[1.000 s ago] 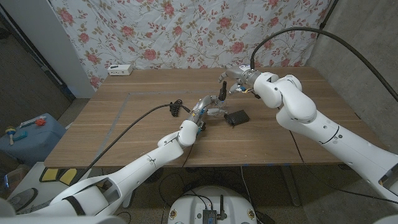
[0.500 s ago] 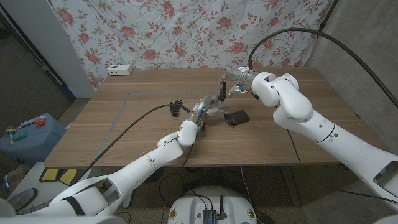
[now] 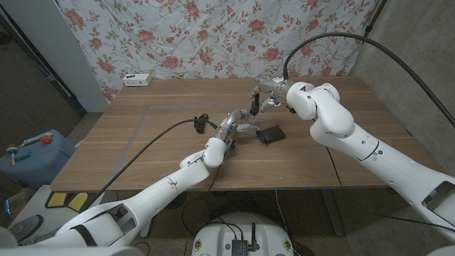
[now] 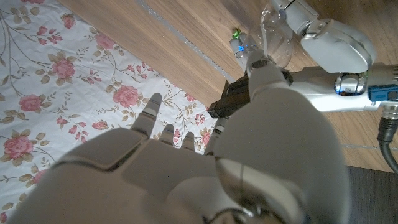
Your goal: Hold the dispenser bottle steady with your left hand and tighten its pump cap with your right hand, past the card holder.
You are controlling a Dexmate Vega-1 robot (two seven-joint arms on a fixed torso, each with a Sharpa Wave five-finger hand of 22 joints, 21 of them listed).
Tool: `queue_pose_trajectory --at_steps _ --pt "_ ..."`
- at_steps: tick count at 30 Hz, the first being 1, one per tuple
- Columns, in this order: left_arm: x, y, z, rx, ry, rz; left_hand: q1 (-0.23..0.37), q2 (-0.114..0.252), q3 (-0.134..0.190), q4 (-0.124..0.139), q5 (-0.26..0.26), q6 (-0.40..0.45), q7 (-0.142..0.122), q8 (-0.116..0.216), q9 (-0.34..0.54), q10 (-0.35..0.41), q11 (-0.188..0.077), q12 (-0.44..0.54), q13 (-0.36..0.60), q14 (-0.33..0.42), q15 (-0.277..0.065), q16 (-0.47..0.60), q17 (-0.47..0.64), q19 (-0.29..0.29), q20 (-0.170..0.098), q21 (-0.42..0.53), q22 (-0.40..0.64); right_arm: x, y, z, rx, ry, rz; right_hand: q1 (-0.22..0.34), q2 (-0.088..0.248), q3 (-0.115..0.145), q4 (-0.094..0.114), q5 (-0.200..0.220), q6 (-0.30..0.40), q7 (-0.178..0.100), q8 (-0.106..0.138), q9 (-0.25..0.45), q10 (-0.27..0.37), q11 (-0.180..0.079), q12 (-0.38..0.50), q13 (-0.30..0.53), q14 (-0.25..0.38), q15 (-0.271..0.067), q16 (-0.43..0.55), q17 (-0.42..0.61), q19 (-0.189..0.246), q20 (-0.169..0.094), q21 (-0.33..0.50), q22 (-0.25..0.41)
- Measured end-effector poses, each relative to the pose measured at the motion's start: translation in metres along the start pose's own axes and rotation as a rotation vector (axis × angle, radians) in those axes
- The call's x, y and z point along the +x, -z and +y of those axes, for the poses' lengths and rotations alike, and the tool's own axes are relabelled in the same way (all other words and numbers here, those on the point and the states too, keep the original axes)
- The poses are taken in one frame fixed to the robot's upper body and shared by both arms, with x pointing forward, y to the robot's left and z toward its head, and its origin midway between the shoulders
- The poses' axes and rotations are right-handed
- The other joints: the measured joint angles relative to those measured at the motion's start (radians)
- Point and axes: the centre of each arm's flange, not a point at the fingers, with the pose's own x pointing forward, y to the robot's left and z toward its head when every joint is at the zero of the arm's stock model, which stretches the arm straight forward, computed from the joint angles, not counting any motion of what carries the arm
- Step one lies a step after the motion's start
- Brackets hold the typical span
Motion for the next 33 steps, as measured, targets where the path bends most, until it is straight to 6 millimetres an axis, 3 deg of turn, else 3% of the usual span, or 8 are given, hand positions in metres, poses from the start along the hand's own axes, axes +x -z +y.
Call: queue_pose_trajectory --at_steps 9,15,33 --pt "0.0001 -0.0001 0.0001 0.001 0.000 0.002 0.000 0.000 0.000 0.000 0.000 0.000 0.000 0.000 0.000 0.000 0.000 0.000 0.000 0.000 0.000 -0.001 0.002 0.000 0.000 0.000 0.000 0.0005 -0.0004 -0.0003 0.016 -0.017 0.000 -0.056 -0.005 -0.024 0.023 -0.003 0.038 0.002 -0.001 0.000 0.013 0.012 0.002 0.000 0.004 0.004 0.004 0.005 0.000 0.000 0.000 0.000" --pt "0.0000 -0.0002 -0.0002 0.001 0.000 0.004 0.000 0.000 0.004 -0.004 0.000 0.000 0.000 0.000 0.000 0.000 0.000 -0.001 0.000 0.000 0.000 -0.001 0.002 0.000 0.000 0.000 0.000 0.0004 -0.0016 0.0006 0.035 -0.027 -0.011 -0.091 -0.009 -0.041 0.040 -0.008 0.074 0.002 0.006 0.000 0.035 0.004 0.008 0.000 0.015 0.003 0.011 0.005 0.005 -0.005 0.000 0.000" --pt "-0.0007 -0.0008 -0.0018 -0.001 0.000 0.005 0.000 0.000 0.007 -0.007 0.000 0.000 0.000 -0.001 0.000 0.000 0.000 0.000 0.003 0.000 0.000 -0.003 0.007 0.000 0.000 0.000 0.000 0.0013 -0.0001 -0.0001 0.079 -0.026 -0.010 -0.146 -0.012 -0.064 0.060 -0.008 0.135 0.001 0.014 0.000 0.074 0.019 0.021 0.000 0.037 -0.007 0.019 0.005 0.016 -0.008 0.000 0.000"
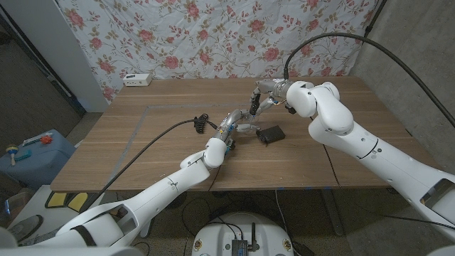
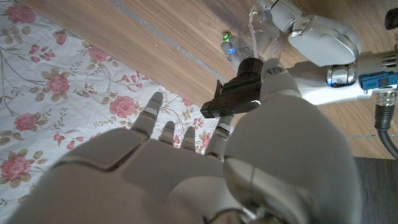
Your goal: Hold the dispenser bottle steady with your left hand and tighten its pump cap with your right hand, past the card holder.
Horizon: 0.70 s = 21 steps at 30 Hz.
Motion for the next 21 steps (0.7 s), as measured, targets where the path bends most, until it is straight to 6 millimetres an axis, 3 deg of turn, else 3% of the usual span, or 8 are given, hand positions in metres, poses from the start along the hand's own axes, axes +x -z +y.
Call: queue_pose_trajectory --at_steps 21 --pt "-0.0018 0.0004 -0.0009 -0.002 0.001 0.001 0.000 0.000 0.005 -0.005 0.000 0.000 0.000 -0.007 0.000 0.000 0.000 0.000 0.001 0.000 0.000 0.000 0.005 0.000 0.000 0.000 0.000 -0.0008 -0.0012 0.0024 0.007 0.051 0.032 -0.070 -0.004 -0.029 0.021 -0.004 0.117 0.001 0.021 -0.007 0.089 0.004 0.016 0.000 0.053 -0.018 0.014 0.000 0.040 -0.012 0.008 0.000"
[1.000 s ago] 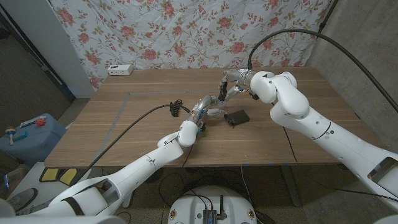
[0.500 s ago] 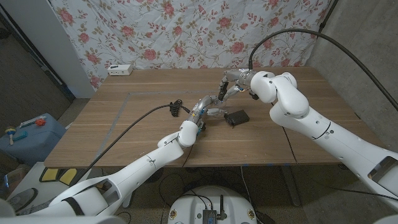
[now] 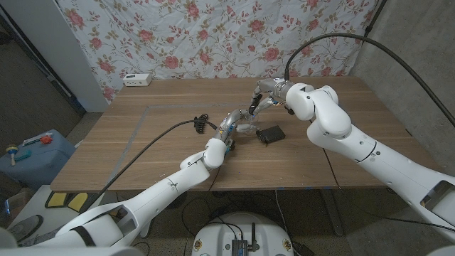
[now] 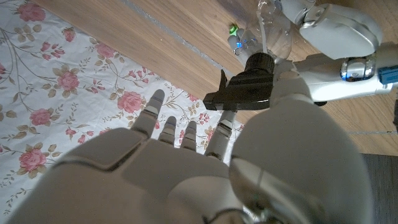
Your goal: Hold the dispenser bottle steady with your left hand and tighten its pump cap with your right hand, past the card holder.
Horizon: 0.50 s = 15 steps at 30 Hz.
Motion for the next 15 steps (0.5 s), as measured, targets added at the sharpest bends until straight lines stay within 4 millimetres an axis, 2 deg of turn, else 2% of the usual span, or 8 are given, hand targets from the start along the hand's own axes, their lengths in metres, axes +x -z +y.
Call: queue_pose_trajectory --at_steps 4,15 --pt "0.0000 -0.0006 0.0000 -0.001 0.002 -0.003 0.000 0.000 0.000 0.000 0.000 0.000 0.000 -0.001 0.000 0.000 0.000 0.000 0.004 0.000 0.000 0.000 0.000 0.000 0.000 0.000 0.000 -0.0005 -0.0008 0.0000 0.001 0.016 0.011 -0.023 -0.006 -0.008 0.008 0.000 0.042 0.005 0.005 -0.001 0.028 0.003 0.004 0.000 0.011 -0.003 0.002 -0.001 0.008 -0.002 0.000 0.000" --pt "-0.0003 -0.0012 -0.0006 -0.002 0.009 -0.007 0.000 0.000 0.004 -0.004 0.000 0.000 0.000 -0.002 0.003 -0.002 0.002 -0.002 0.004 0.000 0.000 0.007 -0.001 0.000 0.000 0.000 0.000 -0.0014 -0.0049 0.0013 0.000 0.045 0.026 -0.045 0.001 -0.019 0.005 0.003 0.141 0.012 0.023 -0.007 0.096 0.000 0.011 0.000 0.042 -0.019 0.009 -0.003 0.034 -0.006 0.000 0.000"
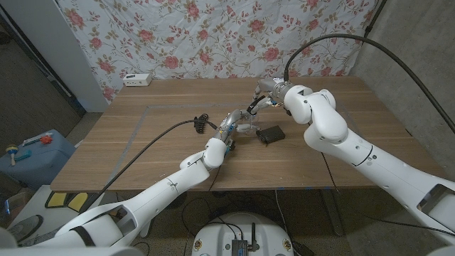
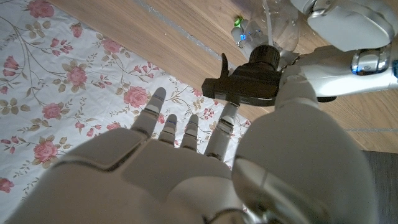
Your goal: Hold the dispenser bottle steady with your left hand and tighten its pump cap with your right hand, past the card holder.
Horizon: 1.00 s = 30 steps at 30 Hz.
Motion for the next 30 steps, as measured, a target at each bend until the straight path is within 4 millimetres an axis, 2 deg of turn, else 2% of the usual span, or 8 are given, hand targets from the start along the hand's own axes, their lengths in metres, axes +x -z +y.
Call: queue_pose_trajectory --at_steps 9,19,20,30 --pt "0.000 -0.001 0.000 -0.001 0.003 -0.004 0.000 0.000 0.000 0.000 0.000 0.000 0.000 -0.003 0.000 -0.001 0.000 0.007 0.001 0.000 0.000 0.000 0.000 0.000 0.000 0.000 0.000 -0.001 -0.004 0.001 -0.004 0.023 0.019 -0.024 0.008 -0.011 0.006 0.000 0.079 0.011 0.005 -0.002 0.067 0.001 0.008 0.000 0.046 -0.022 0.008 0.003 0.019 -0.008 0.000 0.000" --pt "0.000 0.000 0.001 -0.001 0.005 -0.005 0.000 0.000 0.000 0.000 0.005 0.000 0.000 -0.006 0.000 -0.002 0.002 0.006 0.004 -0.007 0.004 0.001 0.000 0.000 0.000 0.000 0.000 -0.003 -0.008 0.002 -0.007 0.054 0.052 -0.040 0.017 -0.017 0.008 0.006 0.154 0.046 0.016 -0.007 0.141 -0.006 0.019 -0.005 0.111 -0.050 0.025 0.000 0.061 -0.021 0.007 0.000" --pt "0.000 0.000 0.001 -0.001 0.005 -0.005 0.000 0.000 0.000 0.000 0.005 0.000 0.000 -0.007 0.000 -0.004 0.003 0.006 0.004 -0.007 0.004 0.001 0.000 0.000 0.000 0.000 0.000 -0.003 -0.008 0.003 -0.007 0.058 0.057 -0.050 0.027 -0.018 0.010 0.006 0.169 0.046 0.016 -0.007 0.151 -0.006 0.019 -0.005 0.114 -0.054 0.028 0.000 0.066 -0.023 0.007 0.000" --pt "-0.003 0.001 0.001 -0.004 0.006 -0.002 0.000 0.000 0.000 0.000 0.005 0.000 0.000 -0.009 0.000 -0.006 0.002 0.006 0.004 -0.007 0.003 0.001 0.000 0.000 0.000 0.000 0.000 -0.005 -0.013 0.006 -0.004 0.083 0.087 -0.062 0.039 -0.027 0.016 0.006 0.247 0.064 0.025 -0.006 0.202 -0.006 0.019 -0.005 0.161 -0.075 0.036 0.000 0.094 -0.031 0.010 0.000"
